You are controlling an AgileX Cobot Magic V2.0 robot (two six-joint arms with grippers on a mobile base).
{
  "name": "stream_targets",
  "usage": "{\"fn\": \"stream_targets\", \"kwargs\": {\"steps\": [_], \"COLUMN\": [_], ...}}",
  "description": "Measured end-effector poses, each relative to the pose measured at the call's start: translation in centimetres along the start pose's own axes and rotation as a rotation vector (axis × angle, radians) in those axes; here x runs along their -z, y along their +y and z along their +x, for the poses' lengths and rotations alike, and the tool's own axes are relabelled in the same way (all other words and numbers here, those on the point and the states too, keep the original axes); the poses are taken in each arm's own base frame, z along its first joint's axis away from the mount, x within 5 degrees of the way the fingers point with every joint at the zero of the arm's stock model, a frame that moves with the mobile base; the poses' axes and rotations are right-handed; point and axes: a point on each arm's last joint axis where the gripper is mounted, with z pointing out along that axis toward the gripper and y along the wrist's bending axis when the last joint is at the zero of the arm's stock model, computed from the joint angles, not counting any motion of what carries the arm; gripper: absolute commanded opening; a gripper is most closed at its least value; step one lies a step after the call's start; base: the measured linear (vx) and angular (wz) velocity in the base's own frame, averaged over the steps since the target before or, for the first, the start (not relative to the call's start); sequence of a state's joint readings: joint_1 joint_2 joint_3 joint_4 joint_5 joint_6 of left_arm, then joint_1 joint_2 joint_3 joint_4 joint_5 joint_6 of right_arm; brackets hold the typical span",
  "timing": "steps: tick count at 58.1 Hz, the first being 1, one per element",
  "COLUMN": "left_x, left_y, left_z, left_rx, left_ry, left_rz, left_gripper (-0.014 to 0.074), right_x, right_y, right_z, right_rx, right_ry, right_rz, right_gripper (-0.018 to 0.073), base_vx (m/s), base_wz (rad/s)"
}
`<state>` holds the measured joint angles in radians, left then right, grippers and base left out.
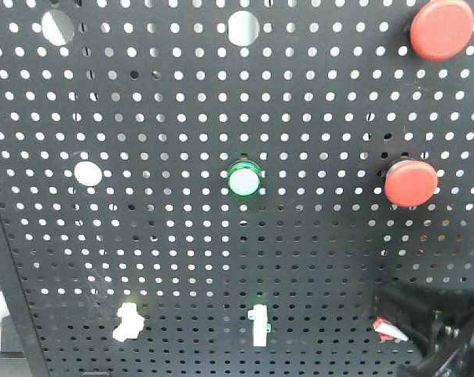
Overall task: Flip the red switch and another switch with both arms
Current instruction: 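Move the right gripper to the red-and-white switch and press it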
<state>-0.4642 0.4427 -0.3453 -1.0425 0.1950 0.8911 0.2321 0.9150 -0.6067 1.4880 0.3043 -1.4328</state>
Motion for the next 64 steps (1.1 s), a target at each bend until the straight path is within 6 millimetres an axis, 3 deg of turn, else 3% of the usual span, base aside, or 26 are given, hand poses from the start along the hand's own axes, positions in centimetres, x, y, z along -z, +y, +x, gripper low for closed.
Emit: {"fn": "stream_targets", "kwargs": {"steps": [21, 54, 64], "left_x": [0.0, 0.0, 0.0], "left_y": [0.1, 0.1, 0.1], "left_z": [-0.1, -0.1, -0.1], "left_rx": [0.000, 0.000, 0.001], "left_ry": [-0.009, -0.009, -0.009], "left_rz": [-0.012, -0.012, -0.012], "left_gripper": [0.0003, 0.0003, 0.0003], "right_x": [0.2, -0.4, -1.2], "right_y": [0.1, 0.1, 0.2], "right_z": [1.9, 0.7, 1.6], "right_rx": [-0.110, 0.055, 0.064], "right_ry": [0.030, 0.031, 0.087], "right_rz": [-0.011, -0.029, -0.079], "right_gripper": [-0.0006, -0.0006, -0.0006], "base_vx": [0.00, 0.00, 0.00], "base_wz": [0.00, 0.00, 0.00]}}
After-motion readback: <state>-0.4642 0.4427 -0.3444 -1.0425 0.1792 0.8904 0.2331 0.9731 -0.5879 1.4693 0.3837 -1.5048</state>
